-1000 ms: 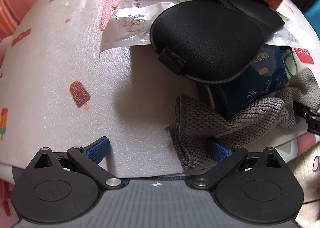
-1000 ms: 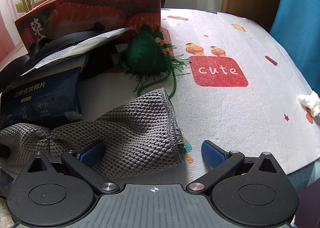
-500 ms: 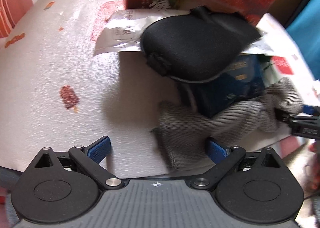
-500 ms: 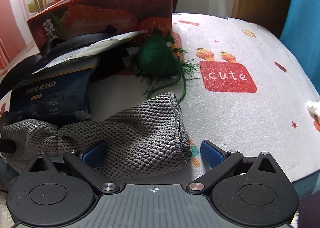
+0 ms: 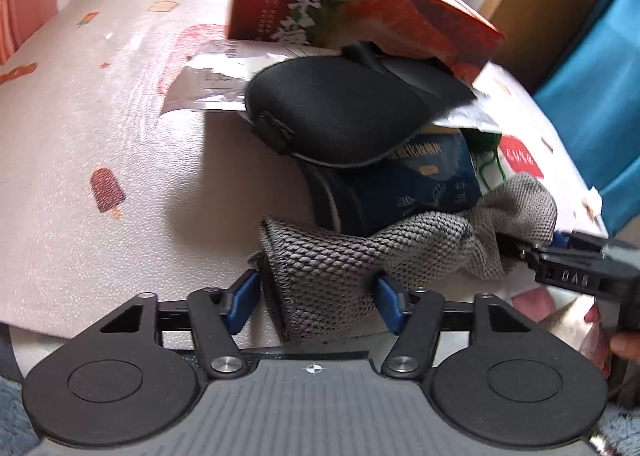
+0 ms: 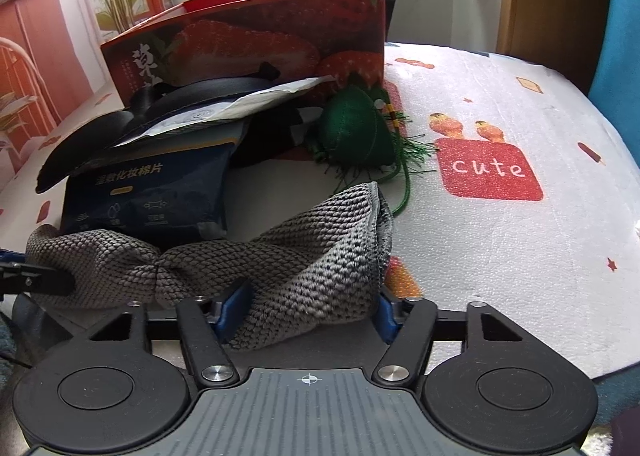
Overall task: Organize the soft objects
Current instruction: 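Close the left tool on the grey knit cloth and lift it, then carry the grey cloth with the left tool over the red box, then open the left tool to drop the cloth into the box, then lower the left tool onto the black eye mask, then close the left tool on the black eye mask strap and lift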
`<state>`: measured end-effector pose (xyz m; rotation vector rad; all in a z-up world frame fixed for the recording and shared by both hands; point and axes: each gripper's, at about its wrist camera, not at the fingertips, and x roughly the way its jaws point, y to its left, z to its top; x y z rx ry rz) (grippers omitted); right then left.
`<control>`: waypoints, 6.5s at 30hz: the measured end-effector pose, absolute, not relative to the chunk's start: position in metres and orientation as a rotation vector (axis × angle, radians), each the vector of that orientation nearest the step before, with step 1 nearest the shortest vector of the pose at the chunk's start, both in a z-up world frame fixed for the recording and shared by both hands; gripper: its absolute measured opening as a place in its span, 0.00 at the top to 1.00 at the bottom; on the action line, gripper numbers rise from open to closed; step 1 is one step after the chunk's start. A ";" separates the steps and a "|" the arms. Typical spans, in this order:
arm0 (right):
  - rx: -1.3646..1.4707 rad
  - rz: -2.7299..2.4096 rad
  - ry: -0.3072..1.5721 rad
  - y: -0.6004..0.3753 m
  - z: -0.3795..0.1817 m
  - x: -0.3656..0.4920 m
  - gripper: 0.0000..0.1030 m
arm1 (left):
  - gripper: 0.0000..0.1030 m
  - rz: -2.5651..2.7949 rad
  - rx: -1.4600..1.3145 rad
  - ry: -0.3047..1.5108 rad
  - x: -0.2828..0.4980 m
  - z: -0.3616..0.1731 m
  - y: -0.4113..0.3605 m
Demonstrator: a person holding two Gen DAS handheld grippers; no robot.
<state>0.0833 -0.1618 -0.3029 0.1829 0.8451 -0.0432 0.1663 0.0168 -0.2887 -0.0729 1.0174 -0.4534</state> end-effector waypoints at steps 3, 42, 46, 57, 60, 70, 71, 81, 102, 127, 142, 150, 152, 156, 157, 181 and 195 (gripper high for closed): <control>0.175 -0.015 0.839 -0.158 -0.302 0.082 0.62 | 0.48 -0.458 -0.117 1.000 0.161 -0.289 0.026; 0.197 0.067 0.720 -0.158 -0.251 0.052 0.77 | 0.88 -0.478 -0.093 0.773 0.110 -0.244 0.045; 0.175 0.073 0.682 -0.155 -0.245 0.047 0.77 | 0.88 -0.478 -0.098 0.733 0.109 -0.237 0.046; 0.080 0.107 0.552 -0.151 -0.193 0.050 0.77 | 0.88 -0.488 -0.087 0.618 0.116 -0.193 0.044; 0.010 0.123 0.513 -0.148 -0.173 0.063 0.77 | 0.88 -0.474 -0.106 0.623 0.135 -0.179 0.042; -0.084 0.092 0.467 -0.163 -0.132 0.174 0.78 | 0.88 -0.421 -0.029 0.604 0.224 -0.132 0.012; -0.085 0.090 0.475 -0.166 -0.131 0.189 0.78 | 0.88 -0.412 -0.017 0.609 0.234 -0.130 0.008; -0.058 0.004 0.654 -0.178 -0.165 0.304 0.78 | 0.88 -0.330 0.039 0.726 0.327 -0.145 -0.025; 0.054 -0.040 0.935 -0.178 -0.214 0.378 0.79 | 0.61 -0.312 0.210 0.839 0.382 -0.186 -0.061; 0.095 0.020 0.694 -0.195 -0.184 0.268 0.00 | 0.00 -0.308 0.158 0.533 0.263 -0.138 -0.025; 0.043 0.089 0.646 -0.168 -0.221 0.189 0.01 | 0.00 -0.282 0.041 0.633 0.187 -0.175 0.005; 0.007 0.154 0.659 -0.156 -0.236 0.189 0.02 | 0.00 -0.203 -0.070 0.686 0.164 -0.200 0.024; 0.018 0.161 0.661 -0.156 -0.238 0.193 0.03 | 0.02 -0.174 -0.091 0.685 0.160 -0.204 0.028; 0.024 0.178 0.671 -0.155 -0.241 0.200 0.04 | 0.09 -0.171 -0.111 0.691 0.161 -0.208 0.033; 0.025 0.182 0.676 -0.155 -0.242 0.202 0.04 | 0.12 -0.178 -0.114 0.697 0.161 -0.209 0.033; 0.169 0.299 0.770 -0.159 -0.261 0.215 0.24 | 0.47 -0.258 -0.187 0.830 0.176 -0.248 0.026; 0.182 0.215 0.706 -0.165 -0.251 0.175 0.49 | 0.51 -0.251 -0.156 0.808 0.180 -0.243 0.022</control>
